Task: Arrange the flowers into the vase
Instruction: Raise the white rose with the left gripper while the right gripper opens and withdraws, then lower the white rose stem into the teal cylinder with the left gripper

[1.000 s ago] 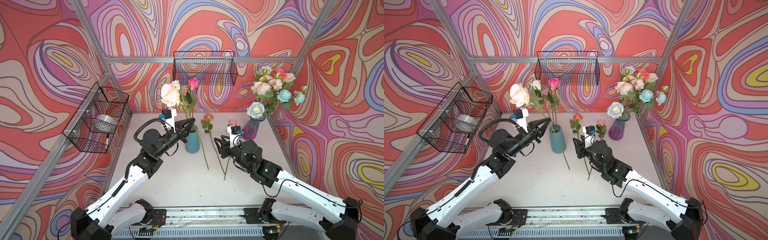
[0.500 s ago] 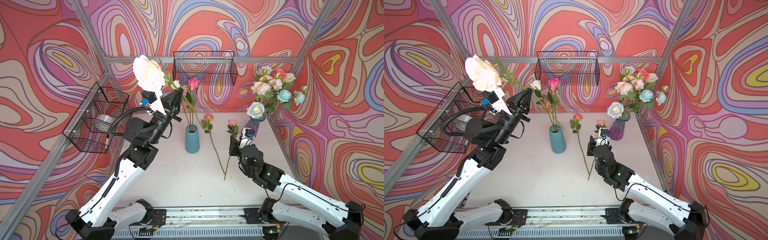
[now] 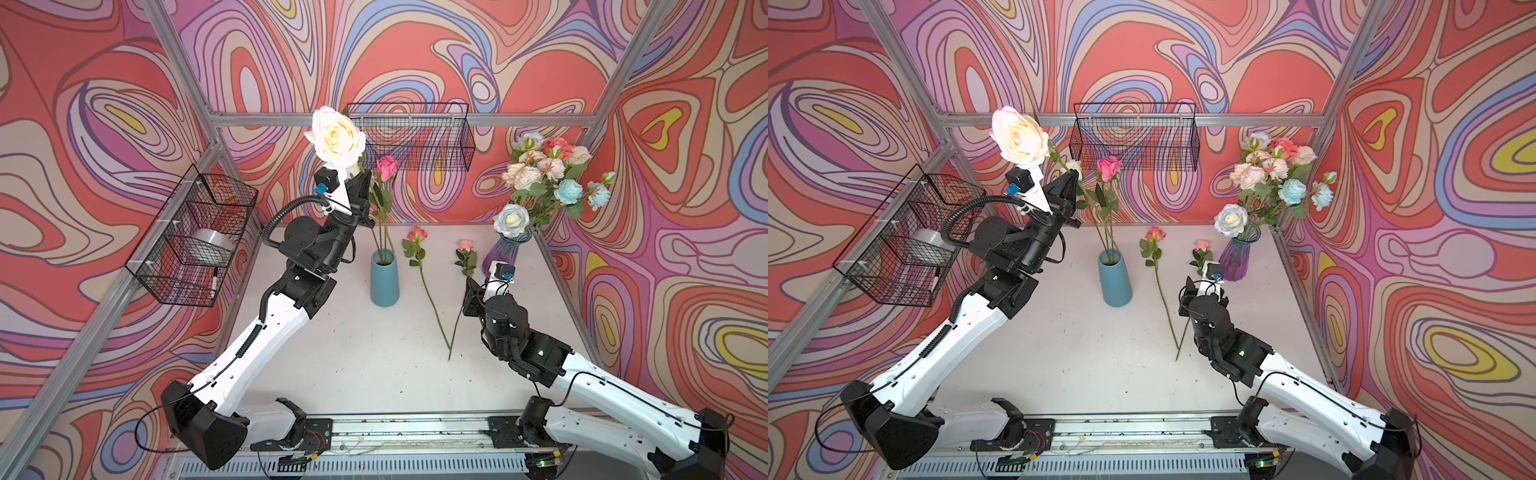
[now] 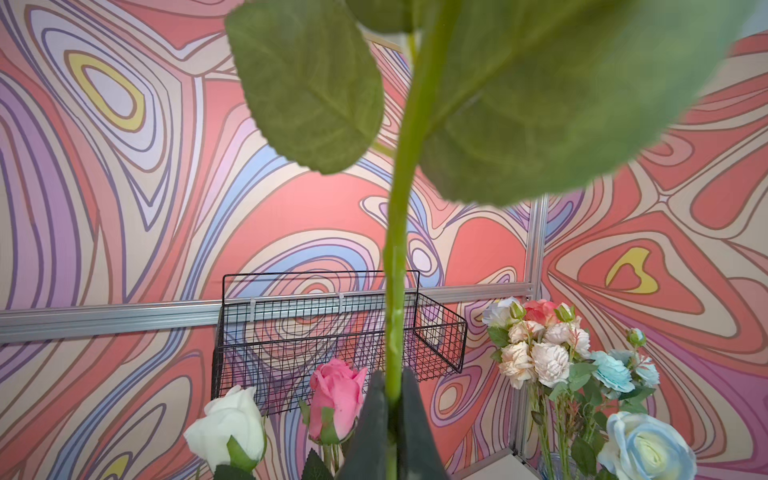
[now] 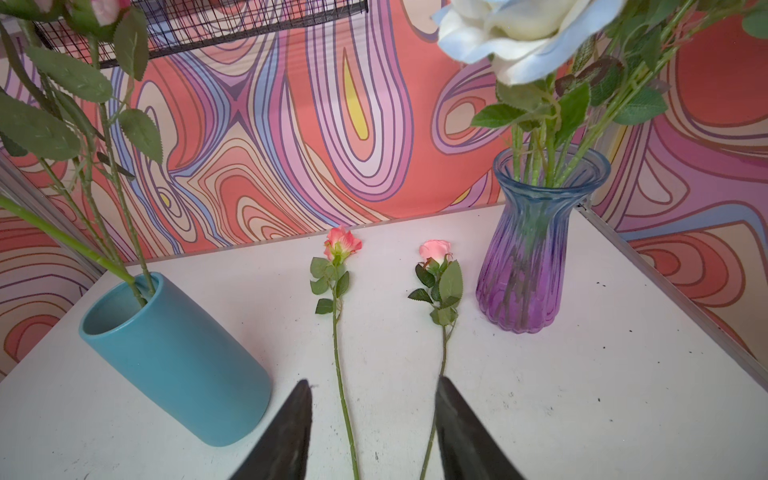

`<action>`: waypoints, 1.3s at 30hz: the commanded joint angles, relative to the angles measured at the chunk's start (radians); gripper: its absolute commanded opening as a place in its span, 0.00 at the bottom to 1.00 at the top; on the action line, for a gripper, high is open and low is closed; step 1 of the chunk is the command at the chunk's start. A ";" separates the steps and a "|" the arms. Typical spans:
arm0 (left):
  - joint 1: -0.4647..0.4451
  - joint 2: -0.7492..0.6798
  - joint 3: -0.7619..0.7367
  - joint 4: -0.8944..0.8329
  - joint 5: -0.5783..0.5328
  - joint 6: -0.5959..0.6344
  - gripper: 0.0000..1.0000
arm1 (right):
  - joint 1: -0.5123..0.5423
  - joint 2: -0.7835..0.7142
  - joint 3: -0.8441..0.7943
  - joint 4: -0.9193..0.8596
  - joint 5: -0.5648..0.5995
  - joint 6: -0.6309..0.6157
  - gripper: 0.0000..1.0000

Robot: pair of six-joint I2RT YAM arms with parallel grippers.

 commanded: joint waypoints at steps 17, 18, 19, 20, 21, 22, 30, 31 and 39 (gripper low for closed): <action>0.051 -0.032 -0.150 0.068 -0.032 -0.081 0.00 | 0.003 -0.049 -0.032 -0.041 0.029 0.029 0.49; 0.051 -0.029 -0.158 0.070 -0.027 -0.091 0.00 | 0.004 -0.049 -0.031 -0.042 0.030 0.030 0.49; 0.053 -0.024 -0.164 0.069 -0.021 -0.100 0.00 | 0.004 -0.049 -0.033 -0.044 0.030 0.031 0.49; 0.053 -0.018 -0.169 0.066 -0.020 -0.114 0.00 | 0.004 -0.048 -0.033 -0.044 0.030 0.035 0.49; 0.053 -0.011 -0.173 0.065 -0.016 -0.127 0.00 | 0.004 -0.048 -0.033 -0.045 0.030 0.035 0.49; 0.053 -0.003 -0.176 0.064 -0.013 -0.141 0.00 | 0.004 -0.046 -0.034 -0.045 0.030 0.037 0.49; 0.055 0.081 -0.186 0.046 0.057 -0.204 0.00 | 0.004 -0.043 -0.042 -0.069 0.030 0.067 0.49; 0.055 0.091 -0.185 0.035 0.068 -0.196 0.00 | 0.004 -0.045 -0.043 -0.074 0.032 0.067 0.49; 0.055 0.098 -0.269 0.054 0.015 -0.169 0.00 | 0.004 -0.039 -0.054 -0.069 0.036 0.061 0.49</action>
